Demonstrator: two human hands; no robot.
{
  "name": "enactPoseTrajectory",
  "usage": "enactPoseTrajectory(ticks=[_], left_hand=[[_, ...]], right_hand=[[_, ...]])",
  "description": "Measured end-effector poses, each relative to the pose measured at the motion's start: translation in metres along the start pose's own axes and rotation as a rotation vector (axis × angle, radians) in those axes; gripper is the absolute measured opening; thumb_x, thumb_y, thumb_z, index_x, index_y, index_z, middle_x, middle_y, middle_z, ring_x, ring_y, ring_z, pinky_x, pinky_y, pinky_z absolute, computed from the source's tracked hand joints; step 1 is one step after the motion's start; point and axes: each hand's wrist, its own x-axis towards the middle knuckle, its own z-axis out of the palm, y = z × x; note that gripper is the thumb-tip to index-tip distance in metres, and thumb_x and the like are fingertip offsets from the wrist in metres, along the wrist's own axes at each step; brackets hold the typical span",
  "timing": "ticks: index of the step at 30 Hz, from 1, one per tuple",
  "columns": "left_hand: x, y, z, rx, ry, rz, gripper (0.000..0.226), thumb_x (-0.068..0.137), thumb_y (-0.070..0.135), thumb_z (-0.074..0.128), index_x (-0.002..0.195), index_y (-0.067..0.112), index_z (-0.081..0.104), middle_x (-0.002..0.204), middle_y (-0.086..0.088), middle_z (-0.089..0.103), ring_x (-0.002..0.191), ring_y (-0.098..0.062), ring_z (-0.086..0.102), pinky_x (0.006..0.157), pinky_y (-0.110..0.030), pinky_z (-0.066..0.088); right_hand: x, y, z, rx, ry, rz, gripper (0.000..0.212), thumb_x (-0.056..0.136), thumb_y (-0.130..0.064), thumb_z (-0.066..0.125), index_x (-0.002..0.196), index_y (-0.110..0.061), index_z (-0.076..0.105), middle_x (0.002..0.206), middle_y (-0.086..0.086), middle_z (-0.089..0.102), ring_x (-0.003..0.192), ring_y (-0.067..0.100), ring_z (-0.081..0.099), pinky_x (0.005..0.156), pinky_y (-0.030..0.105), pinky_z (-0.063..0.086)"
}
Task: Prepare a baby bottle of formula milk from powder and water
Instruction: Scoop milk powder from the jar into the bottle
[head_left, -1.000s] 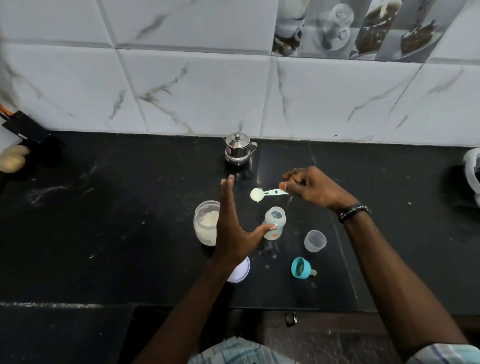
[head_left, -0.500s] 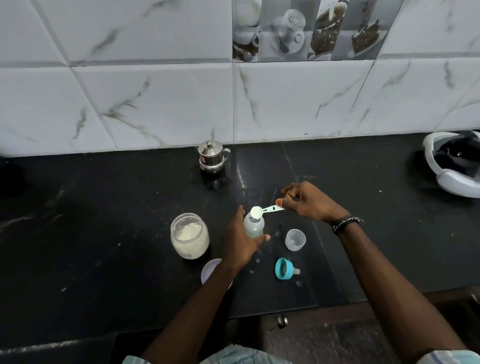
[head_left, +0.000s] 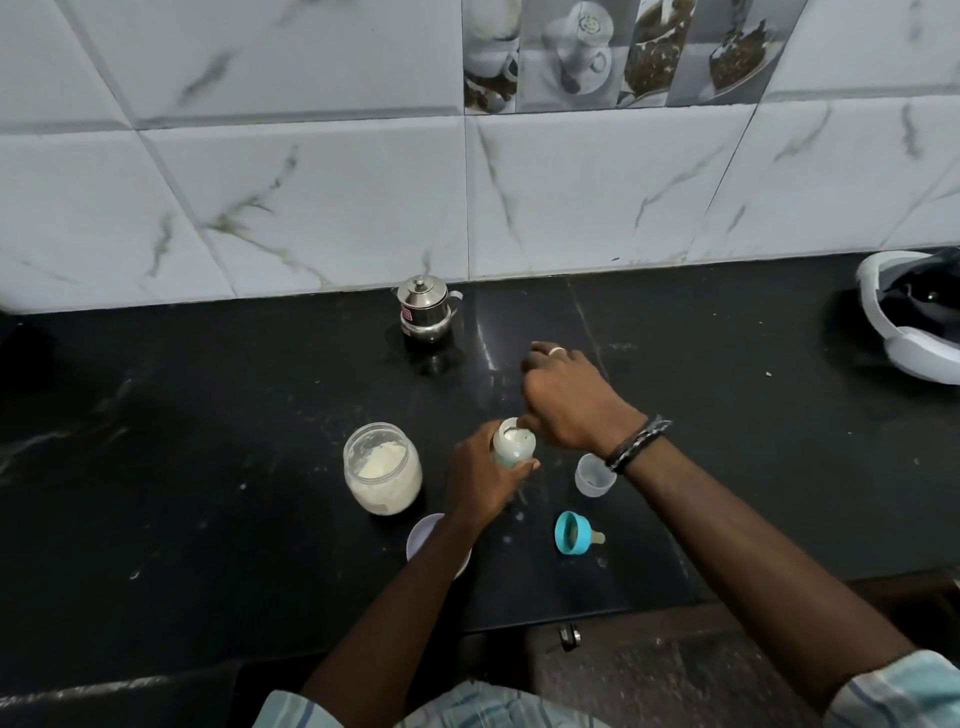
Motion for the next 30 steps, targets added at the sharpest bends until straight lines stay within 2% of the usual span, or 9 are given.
enactPoseTrajectory(ticks=[3,10,12,15,17,20,24,26,30], left_hand=[[0.001,-0.002,-0.001,-0.008,-0.028,0.018,0.044,0.067,0.029,0.088,0.105,0.021,0.067,0.099,0.008,0.074,0.087,-0.004,0.067,0.074,-0.02,0.053],[0.0,-0.004,-0.001,-0.011,-0.004,0.033,0.051,0.066,0.029,0.09,0.111,0.02,0.067,0.103,0.005,0.074,0.088,-0.005,0.067,0.075,-0.012,0.05],[0.0,-0.005,-0.001,-0.016,-0.001,0.034,0.051,0.066,0.029,0.09,0.11,0.02,0.067,0.102,0.005,0.074,0.086,-0.003,0.066,0.072,-0.005,0.046],[0.0,-0.008,0.001,0.004,-0.005,0.039,0.053,0.067,0.03,0.089,0.113,0.018,0.066,0.106,0.004,0.074,0.091,-0.005,0.067,0.076,-0.009,0.048],[0.001,-0.008,0.001,0.005,0.006,0.041,0.051,0.067,0.03,0.089,0.111,0.019,0.067,0.104,0.003,0.074,0.089,-0.005,0.067,0.073,-0.007,0.046],[0.002,-0.009,0.001,0.009,-0.001,0.052,0.052,0.067,0.03,0.089,0.112,0.019,0.066,0.106,0.002,0.073,0.092,-0.007,0.067,0.079,-0.017,0.052],[0.001,-0.008,0.002,0.029,0.024,0.046,0.055,0.066,0.031,0.09,0.114,0.019,0.067,0.107,0.003,0.073,0.09,-0.001,0.062,0.073,-0.002,0.041],[0.001,-0.008,0.002,0.034,0.022,0.047,0.057,0.066,0.032,0.09,0.116,0.02,0.066,0.108,0.004,0.073,0.09,-0.001,0.061,0.075,-0.008,0.044],[0.001,-0.009,0.002,0.015,0.037,0.046,0.054,0.064,0.032,0.09,0.112,0.021,0.067,0.104,0.004,0.074,0.089,-0.004,0.065,0.078,-0.02,0.053]], right_hand=[[0.005,-0.02,0.002,-0.146,0.019,-0.069,0.024,0.084,-0.023,0.066,0.103,-0.01,0.069,0.125,0.012,0.061,0.14,0.037,0.034,0.104,0.054,0.034],[0.016,-0.017,-0.01,0.059,-0.109,0.006,0.008,0.079,-0.02,0.068,0.082,-0.015,0.063,0.111,0.008,0.063,0.136,0.036,0.039,0.107,0.057,0.03],[0.017,-0.017,-0.012,0.145,-0.154,0.005,0.015,0.077,-0.02,0.072,0.075,-0.015,0.059,0.104,0.009,0.063,0.132,0.036,0.044,0.107,0.056,0.033],[0.021,-0.014,-0.01,0.102,-0.121,0.014,0.01,0.079,-0.014,0.071,0.078,-0.01,0.062,0.11,0.014,0.063,0.14,0.037,0.036,0.116,0.061,0.019],[0.022,-0.015,-0.01,0.199,-0.148,-0.009,0.021,0.077,-0.013,0.072,0.066,-0.009,0.055,0.089,0.012,0.062,0.13,0.037,0.046,0.115,0.057,0.025],[0.024,-0.016,-0.008,0.185,-0.122,0.006,0.011,0.078,-0.012,0.073,0.081,-0.005,0.065,0.113,0.021,0.064,0.142,0.038,0.034,0.119,0.056,0.017],[0.027,-0.011,-0.008,0.332,-0.166,0.03,0.02,0.073,-0.014,0.078,0.076,0.002,0.066,0.1,0.022,0.069,0.123,0.034,0.052,0.111,0.048,0.038],[0.028,-0.009,-0.006,0.266,-0.161,0.049,0.018,0.075,-0.015,0.078,0.082,0.0,0.069,0.108,0.02,0.067,0.137,0.038,0.039,0.119,0.053,0.02],[0.027,-0.01,-0.005,0.31,-0.19,0.058,0.022,0.074,-0.017,0.08,0.081,0.0,0.069,0.103,0.02,0.068,0.134,0.041,0.043,0.118,0.056,0.023]])
